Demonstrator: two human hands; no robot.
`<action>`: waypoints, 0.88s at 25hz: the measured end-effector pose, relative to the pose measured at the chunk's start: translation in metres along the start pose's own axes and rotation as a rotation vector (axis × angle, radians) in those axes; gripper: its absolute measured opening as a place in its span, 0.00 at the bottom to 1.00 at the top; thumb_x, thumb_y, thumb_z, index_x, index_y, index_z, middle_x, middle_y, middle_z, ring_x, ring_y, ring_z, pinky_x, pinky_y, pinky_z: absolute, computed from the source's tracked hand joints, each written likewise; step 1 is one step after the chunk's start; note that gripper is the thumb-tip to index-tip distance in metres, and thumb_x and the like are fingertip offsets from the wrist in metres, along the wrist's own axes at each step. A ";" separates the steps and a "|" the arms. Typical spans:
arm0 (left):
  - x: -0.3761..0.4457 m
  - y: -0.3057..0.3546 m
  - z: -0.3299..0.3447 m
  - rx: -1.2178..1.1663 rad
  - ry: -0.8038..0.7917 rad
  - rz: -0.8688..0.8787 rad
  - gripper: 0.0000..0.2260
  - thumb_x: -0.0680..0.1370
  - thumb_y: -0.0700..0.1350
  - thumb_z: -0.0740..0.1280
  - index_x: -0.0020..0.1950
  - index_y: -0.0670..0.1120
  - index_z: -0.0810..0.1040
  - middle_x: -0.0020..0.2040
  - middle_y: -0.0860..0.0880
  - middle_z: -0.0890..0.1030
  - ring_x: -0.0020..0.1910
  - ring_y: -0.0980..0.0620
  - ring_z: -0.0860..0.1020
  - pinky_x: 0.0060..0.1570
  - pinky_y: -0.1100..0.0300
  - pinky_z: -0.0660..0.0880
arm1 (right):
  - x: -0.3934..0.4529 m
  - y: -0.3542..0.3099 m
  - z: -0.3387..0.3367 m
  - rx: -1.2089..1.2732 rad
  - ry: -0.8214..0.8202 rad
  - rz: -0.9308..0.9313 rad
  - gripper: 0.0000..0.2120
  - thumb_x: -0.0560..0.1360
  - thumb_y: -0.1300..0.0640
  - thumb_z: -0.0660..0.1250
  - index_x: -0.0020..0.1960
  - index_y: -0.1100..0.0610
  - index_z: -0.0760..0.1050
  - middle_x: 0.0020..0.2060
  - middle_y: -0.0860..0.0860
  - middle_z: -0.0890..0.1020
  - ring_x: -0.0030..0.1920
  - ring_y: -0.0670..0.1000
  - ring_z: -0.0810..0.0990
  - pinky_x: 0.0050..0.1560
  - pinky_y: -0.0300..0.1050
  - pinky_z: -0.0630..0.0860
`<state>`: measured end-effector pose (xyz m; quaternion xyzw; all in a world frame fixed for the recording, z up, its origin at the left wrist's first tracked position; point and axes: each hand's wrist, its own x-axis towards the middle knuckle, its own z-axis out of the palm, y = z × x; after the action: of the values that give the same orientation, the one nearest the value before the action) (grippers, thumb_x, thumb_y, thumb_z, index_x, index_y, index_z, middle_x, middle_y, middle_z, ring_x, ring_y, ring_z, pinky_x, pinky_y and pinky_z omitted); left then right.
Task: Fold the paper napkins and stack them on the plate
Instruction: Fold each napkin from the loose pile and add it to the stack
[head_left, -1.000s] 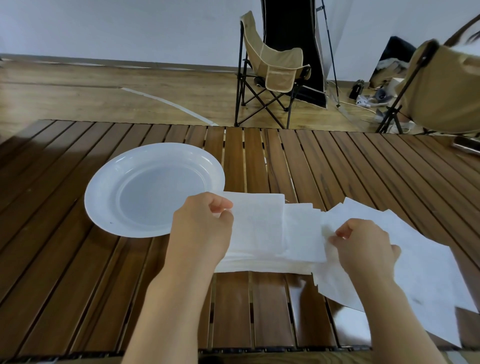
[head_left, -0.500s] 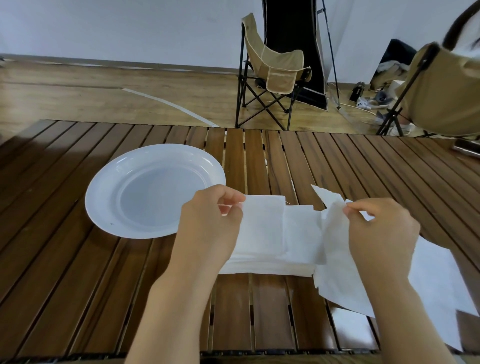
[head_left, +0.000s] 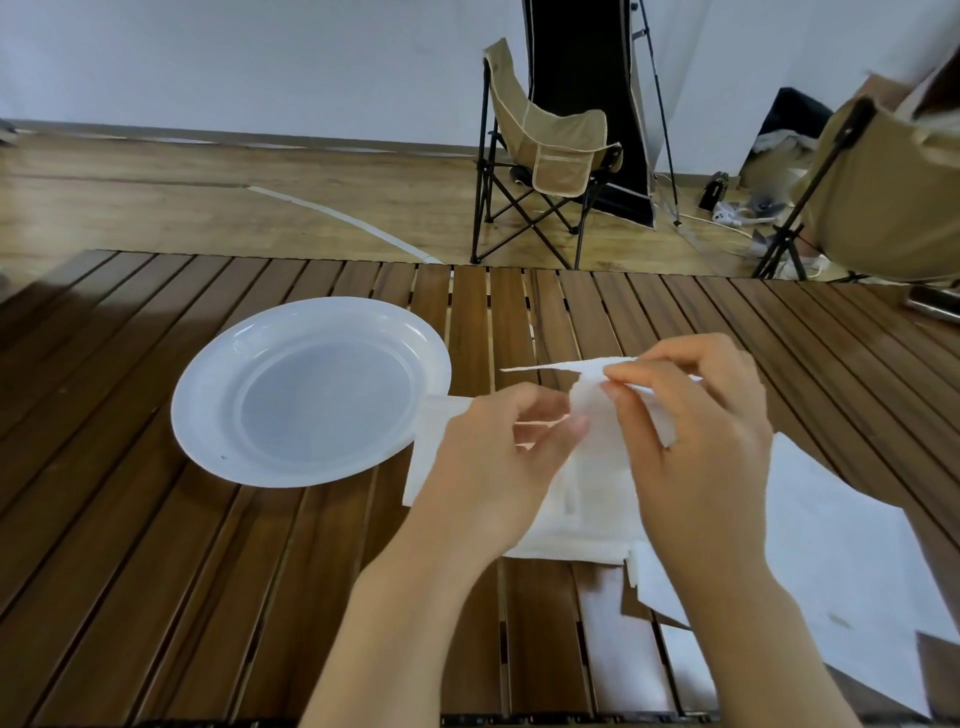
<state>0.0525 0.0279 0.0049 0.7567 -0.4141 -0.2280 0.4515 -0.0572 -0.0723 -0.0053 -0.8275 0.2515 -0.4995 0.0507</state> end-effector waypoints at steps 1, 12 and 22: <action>0.002 0.000 0.002 0.005 0.001 0.003 0.14 0.76 0.59 0.63 0.58 0.55 0.77 0.54 0.60 0.79 0.53 0.60 0.77 0.52 0.67 0.74 | 0.000 -0.002 0.002 0.018 -0.018 -0.014 0.06 0.76 0.58 0.67 0.45 0.59 0.81 0.47 0.55 0.77 0.46 0.53 0.73 0.43 0.53 0.72; -0.001 0.007 -0.019 -0.234 0.122 0.070 0.10 0.80 0.51 0.58 0.53 0.47 0.73 0.50 0.46 0.78 0.50 0.50 0.77 0.49 0.56 0.76 | 0.002 0.012 -0.002 0.662 -0.385 1.069 0.21 0.77 0.39 0.60 0.49 0.57 0.77 0.47 0.53 0.81 0.48 0.53 0.81 0.53 0.53 0.78; -0.003 0.000 -0.027 -0.167 0.191 -0.002 0.08 0.77 0.52 0.65 0.56 0.56 0.77 0.44 0.56 0.84 0.42 0.56 0.82 0.40 0.60 0.79 | 0.006 0.010 -0.013 0.884 -0.435 0.874 0.10 0.76 0.61 0.67 0.55 0.53 0.81 0.50 0.52 0.85 0.55 0.56 0.82 0.59 0.60 0.76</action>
<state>0.0701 0.0439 0.0184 0.7351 -0.3482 -0.1891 0.5501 -0.0693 -0.0820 0.0024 -0.6326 0.3196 -0.3108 0.6334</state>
